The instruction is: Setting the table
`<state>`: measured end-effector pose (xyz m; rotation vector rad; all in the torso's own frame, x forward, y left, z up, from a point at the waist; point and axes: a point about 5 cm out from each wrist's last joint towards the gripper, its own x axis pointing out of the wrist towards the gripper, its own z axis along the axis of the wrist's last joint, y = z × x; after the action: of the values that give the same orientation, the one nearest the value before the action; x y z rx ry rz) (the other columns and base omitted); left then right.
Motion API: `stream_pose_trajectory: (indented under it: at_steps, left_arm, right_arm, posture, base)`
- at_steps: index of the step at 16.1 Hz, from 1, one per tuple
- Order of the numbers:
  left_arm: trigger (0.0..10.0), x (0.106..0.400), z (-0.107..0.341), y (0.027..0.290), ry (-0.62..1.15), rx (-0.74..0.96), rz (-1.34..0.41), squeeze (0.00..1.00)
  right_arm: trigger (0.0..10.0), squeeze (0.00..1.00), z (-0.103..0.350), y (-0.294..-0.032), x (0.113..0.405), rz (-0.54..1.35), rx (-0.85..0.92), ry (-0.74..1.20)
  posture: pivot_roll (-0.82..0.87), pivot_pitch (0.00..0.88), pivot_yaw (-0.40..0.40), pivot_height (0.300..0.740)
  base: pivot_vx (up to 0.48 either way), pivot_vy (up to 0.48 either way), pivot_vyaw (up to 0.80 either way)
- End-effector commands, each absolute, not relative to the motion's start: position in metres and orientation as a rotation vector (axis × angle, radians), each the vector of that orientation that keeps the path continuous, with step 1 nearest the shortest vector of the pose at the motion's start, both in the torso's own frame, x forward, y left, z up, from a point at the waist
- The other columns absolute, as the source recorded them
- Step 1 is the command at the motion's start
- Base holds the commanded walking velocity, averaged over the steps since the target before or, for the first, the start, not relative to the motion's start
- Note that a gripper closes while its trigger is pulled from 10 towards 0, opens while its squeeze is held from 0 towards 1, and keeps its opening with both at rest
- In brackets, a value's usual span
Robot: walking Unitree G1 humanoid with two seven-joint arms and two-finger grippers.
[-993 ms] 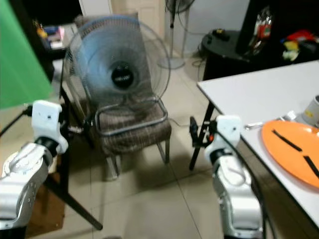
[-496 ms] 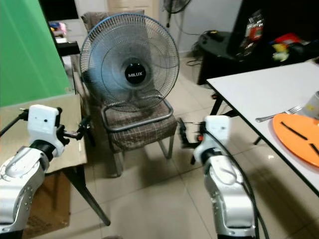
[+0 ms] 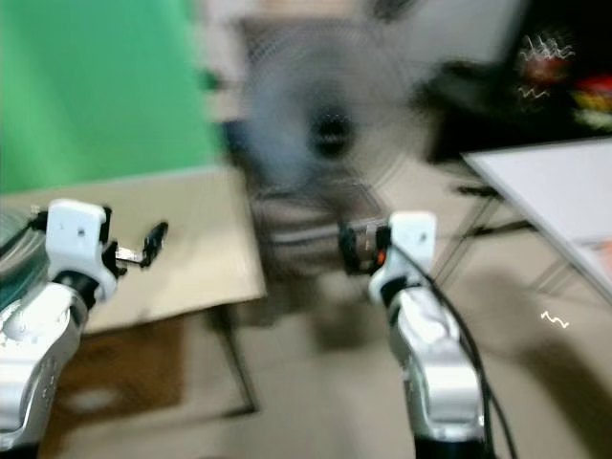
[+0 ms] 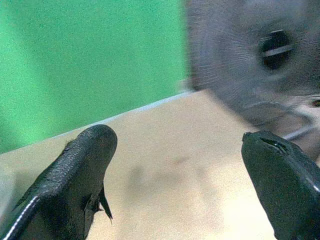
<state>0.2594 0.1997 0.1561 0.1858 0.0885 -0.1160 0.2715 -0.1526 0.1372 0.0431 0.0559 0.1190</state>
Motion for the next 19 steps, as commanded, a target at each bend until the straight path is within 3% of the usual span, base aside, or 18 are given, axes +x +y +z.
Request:
stream_pose_trajectory:
  at_steps: [1, 6, 9, 19]
  left_arm:
    - [10.0, 0.26, 0.158, 0.197, 0.086, 0.191, -0.13, 0.53]
    - [10.0, 0.263, 0.16, 0.196, 0.081, 0.202, -0.139, 0.53]
    - [10.0, 0.266, 0.162, 0.203, 0.088, 0.214, -0.074, 0.55]
    - [10.0, 0.27, 0.167, 0.2, 0.07, 0.209, -0.093, 0.55]
  right_arm:
    - [10.0, 1.0, 0.134, -0.158, 0.271, 0.092, 0.037, 0.066]
    - [10.0, 1.0, 0.133, -0.157, 0.268, 0.07, 0.109, 0.061]
    - [10.0, 1.0, 0.132, -0.154, 0.268, 0.093, 0.123, 0.079]
    - [10.0, 1.0, 0.134, -0.156, 0.271, 0.092, 0.088, 0.078]
  posture:
    - [0.15, 0.0, 0.018, 0.74]
    - [0.14, 0.0, 0.025, 0.74]
    - [0.15, 0.0, 0.021, 0.74]
    - [0.14, 0.0, 0.022, 0.74]
  base:
    - [0.0, 0.315, 0.49]
    - [0.0, 0.305, 0.0]
    - [0.0, 0.0, 0.0]
    - [0.296, 0.0, 0.0]
